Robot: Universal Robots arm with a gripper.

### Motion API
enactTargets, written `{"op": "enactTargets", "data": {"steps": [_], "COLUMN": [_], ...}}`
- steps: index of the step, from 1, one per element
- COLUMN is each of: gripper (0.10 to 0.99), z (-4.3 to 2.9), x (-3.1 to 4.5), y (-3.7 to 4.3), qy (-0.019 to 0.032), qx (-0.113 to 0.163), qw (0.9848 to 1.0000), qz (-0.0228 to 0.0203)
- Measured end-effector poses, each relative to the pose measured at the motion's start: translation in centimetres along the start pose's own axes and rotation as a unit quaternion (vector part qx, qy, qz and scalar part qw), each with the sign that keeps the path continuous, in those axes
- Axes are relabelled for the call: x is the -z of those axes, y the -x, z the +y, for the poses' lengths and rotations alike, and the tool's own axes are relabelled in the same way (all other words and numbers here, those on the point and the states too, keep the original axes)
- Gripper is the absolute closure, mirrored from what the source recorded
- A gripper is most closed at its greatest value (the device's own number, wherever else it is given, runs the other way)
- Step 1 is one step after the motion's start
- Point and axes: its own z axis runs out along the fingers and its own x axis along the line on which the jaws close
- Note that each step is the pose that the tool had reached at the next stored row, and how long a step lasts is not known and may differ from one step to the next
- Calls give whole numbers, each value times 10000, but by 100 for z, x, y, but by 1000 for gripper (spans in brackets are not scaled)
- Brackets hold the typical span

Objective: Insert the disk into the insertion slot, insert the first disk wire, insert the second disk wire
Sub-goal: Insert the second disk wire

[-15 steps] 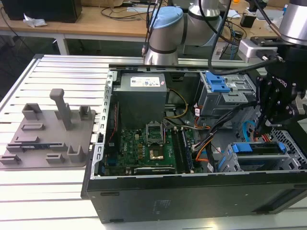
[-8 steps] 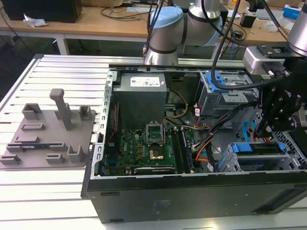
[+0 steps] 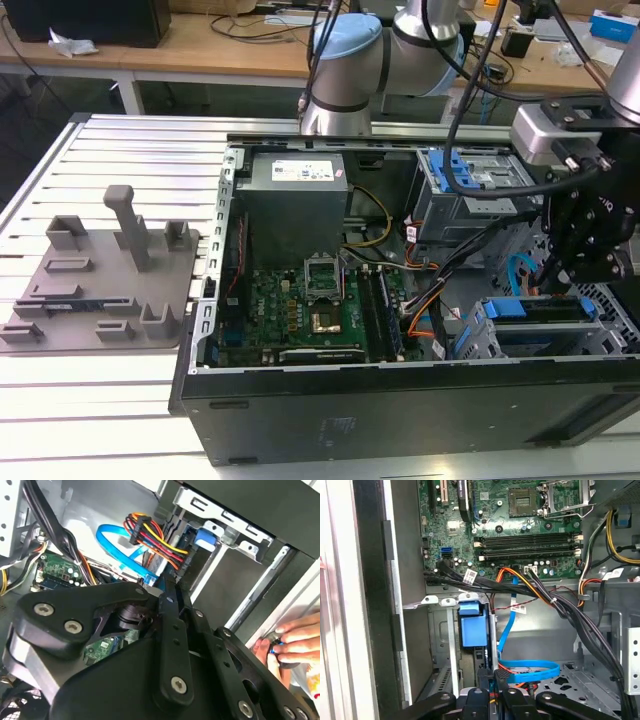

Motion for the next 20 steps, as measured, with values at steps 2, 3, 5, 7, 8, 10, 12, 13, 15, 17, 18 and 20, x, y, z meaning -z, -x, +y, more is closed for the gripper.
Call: {"op": "enactTargets", "data": {"steps": [2, 3, 5, 7, 8, 10, 12, 13, 15, 17, 18, 20], "gripper": [918, 918, 918, 918, 918, 918, 918, 918, 918, 918, 918, 918], "z": [0, -1, -2, -2, -2, -2, -2, -3, -4, -5, -6, -6], "x": [-2, -4, -7, -7, -6, -8, -9, -9, -11, -12, -13, -18], "y": [-12, -23, -44, -44, -44, -51, -57, -63, -79, -109, -128, -134], "qy": [5, 9, 9, 9, 9, 9, 9, 9, 9, 10, 10, 11], "qx": [16, 40, 63, 65, 65, 66, 65, 66, 65, 65, 64, 66], "qw": [9999, 9998, 9998, 9998, 9998, 9998, 9998, 9998, 9998, 9997, 9997, 9997], "qz": [-102, -186, -200, -200, -199, -199, -200, -202, -207, -217, -224, -236]}}
